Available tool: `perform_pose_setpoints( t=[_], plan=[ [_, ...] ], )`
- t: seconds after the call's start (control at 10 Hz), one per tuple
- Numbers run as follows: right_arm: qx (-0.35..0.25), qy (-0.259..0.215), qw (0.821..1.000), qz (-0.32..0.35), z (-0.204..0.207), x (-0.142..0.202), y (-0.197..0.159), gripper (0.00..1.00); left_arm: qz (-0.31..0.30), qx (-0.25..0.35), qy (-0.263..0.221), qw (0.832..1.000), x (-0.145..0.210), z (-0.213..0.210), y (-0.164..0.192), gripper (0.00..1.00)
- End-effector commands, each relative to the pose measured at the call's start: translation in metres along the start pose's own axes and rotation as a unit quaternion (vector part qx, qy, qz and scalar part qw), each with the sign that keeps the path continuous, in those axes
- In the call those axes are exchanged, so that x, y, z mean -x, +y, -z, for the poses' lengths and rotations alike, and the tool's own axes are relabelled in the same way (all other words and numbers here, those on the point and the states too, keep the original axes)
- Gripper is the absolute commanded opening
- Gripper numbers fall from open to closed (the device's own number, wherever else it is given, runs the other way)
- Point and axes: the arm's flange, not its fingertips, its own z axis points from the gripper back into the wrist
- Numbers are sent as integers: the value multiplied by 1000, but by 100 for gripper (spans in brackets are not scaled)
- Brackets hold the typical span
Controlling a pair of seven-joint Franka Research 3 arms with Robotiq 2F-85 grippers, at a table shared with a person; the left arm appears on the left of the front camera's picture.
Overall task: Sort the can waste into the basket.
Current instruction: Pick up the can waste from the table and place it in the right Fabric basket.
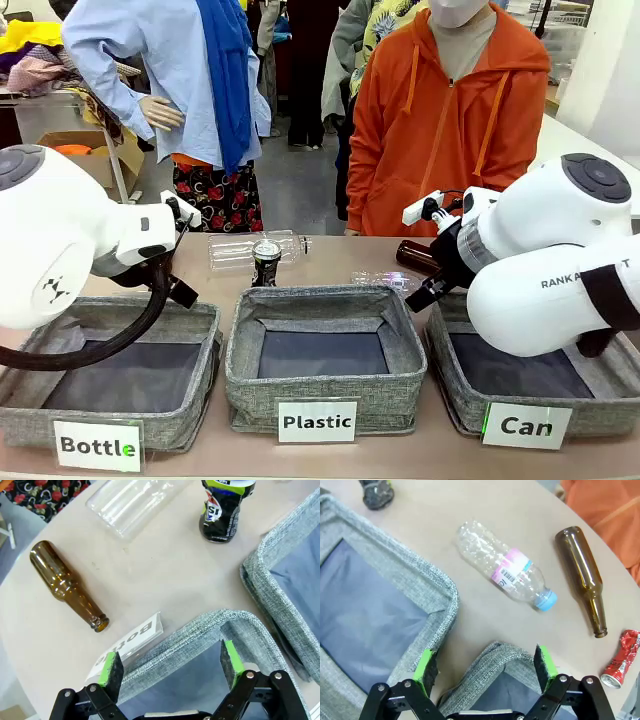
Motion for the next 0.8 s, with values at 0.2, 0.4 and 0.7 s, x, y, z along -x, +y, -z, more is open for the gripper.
perform_pose_setpoints(
  t=[0.2, 0.4, 0.7],
  plan=[
    [0, 0, 1000, 0, 0, 0, 0, 100, 0, 0, 0, 1000, 0, 0, 0, 100],
    [0, 0, 1000, 0, 0, 0, 0, 100, 0, 0, 0, 1000, 0, 0, 0, 100],
    [0, 0, 1000, 0, 0, 0, 0, 100, 0, 0, 0, 1000, 0, 0, 0, 100]
  ],
)
